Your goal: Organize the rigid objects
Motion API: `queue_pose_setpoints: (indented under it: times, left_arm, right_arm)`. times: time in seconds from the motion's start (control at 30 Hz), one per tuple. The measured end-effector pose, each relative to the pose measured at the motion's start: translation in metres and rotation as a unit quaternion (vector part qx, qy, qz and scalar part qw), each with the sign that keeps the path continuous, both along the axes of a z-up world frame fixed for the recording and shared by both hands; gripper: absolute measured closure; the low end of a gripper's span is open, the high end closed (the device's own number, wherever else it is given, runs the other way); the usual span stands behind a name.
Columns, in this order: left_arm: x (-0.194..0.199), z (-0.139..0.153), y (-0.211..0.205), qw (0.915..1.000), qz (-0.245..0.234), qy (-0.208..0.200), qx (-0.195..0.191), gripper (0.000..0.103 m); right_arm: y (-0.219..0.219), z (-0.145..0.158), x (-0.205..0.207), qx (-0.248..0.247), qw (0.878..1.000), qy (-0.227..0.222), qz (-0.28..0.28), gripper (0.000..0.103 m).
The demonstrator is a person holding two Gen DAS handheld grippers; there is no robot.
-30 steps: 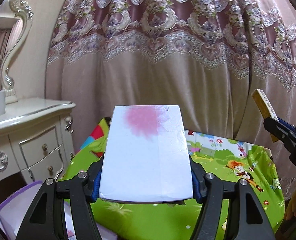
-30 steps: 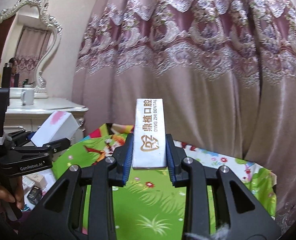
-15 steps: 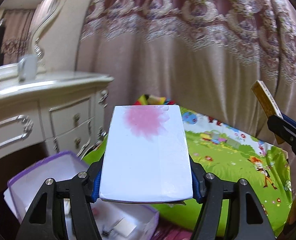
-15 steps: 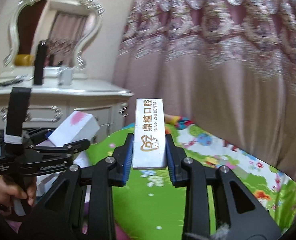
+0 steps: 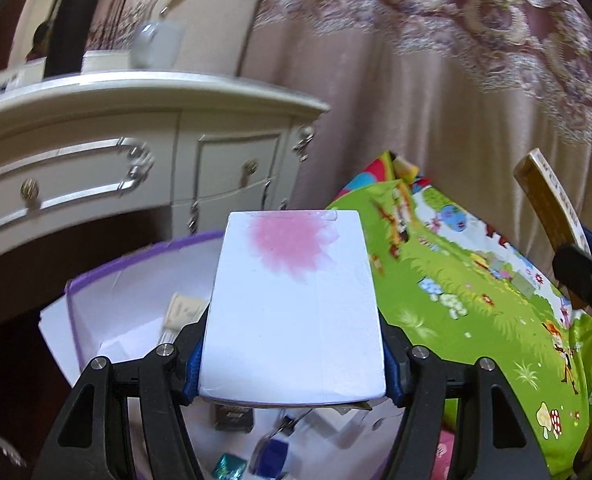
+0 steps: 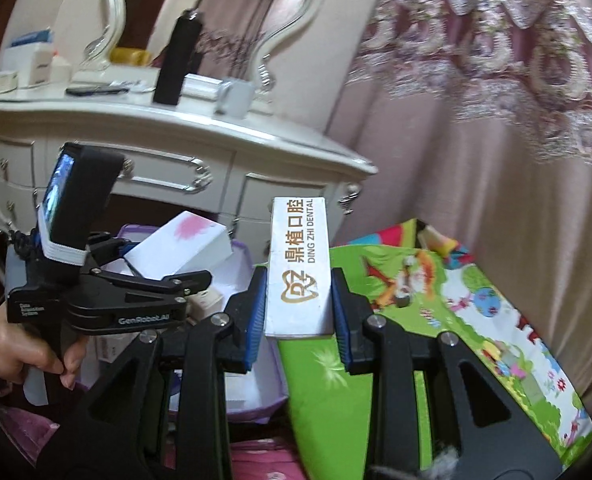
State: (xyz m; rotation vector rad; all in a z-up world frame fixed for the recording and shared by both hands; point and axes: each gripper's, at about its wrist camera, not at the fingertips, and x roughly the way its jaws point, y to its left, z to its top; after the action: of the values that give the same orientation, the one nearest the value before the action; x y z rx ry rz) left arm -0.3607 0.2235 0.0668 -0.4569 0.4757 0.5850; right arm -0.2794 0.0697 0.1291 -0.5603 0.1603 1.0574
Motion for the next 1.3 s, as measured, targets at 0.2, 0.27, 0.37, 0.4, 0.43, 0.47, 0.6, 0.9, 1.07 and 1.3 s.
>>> queue_pose_setpoints:
  times: [0.2, 0.27, 0.37, 0.4, 0.43, 0.47, 0.6, 0.9, 1.07, 1.3]
  left_arm:
    - [-0.008, -0.021, 0.026, 0.9976, 0.034, 0.040, -0.046, 0.036]
    - [-0.013, -0.027, 0.035, 0.9958, 0.052, 0.050, -0.057, 0.036]
    - [-0.020, -0.037, 0.048, 0.9919, 0.073, 0.064, -0.081, 0.036]
    - [-0.022, -0.039, 0.051, 0.9906, 0.079, 0.069, -0.088, 0.036]
    - [-0.024, -0.042, 0.055, 0.9887, 0.089, 0.074, -0.096, 0.035]
    - [-0.026, -0.045, 0.059, 0.9866, 0.100, 0.080, -0.101, 0.035]
    - [-0.033, -0.049, 0.065, 0.9776, 0.147, 0.113, -0.100, 0.017]
    - [-0.002, -0.042, 0.046, 0.9790, 0.124, 0.132, -0.094, 0.017]
    - [0.060, -0.029, 0.001, 0.9871, 0.025, 0.137, -0.079, 0.017]
    - [0.225, -0.033, -0.105, 0.9633, -0.214, 0.156, -0.043, 0.015]
  right_arm:
    - [0.029, -0.021, 0.000, -0.054, 0.997, 0.046, 0.034, 0.069]
    - [0.039, -0.030, 0.005, -0.077, 0.994, 0.071, 0.039, 0.069]
    - [0.054, -0.045, 0.013, -0.102, 0.987, 0.111, 0.048, 0.069]
    - [0.058, -0.049, 0.015, -0.109, 0.985, 0.122, 0.050, 0.069]
    - [0.063, -0.053, 0.016, -0.115, 0.983, 0.134, 0.055, 0.068]
    - [0.066, -0.057, 0.017, -0.115, 0.980, 0.152, 0.064, 0.068]
    - [0.071, -0.068, 0.020, -0.121, 0.969, 0.195, 0.089, 0.057]
    - [0.014, -0.057, 0.081, -0.041, 0.968, 0.247, 0.002, 0.035]
    - [-0.047, -0.058, 0.136, 0.006, 0.959, 0.269, -0.090, 0.023]
    - [-0.158, -0.079, 0.223, 0.025, 0.923, 0.269, -0.273, 0.021]
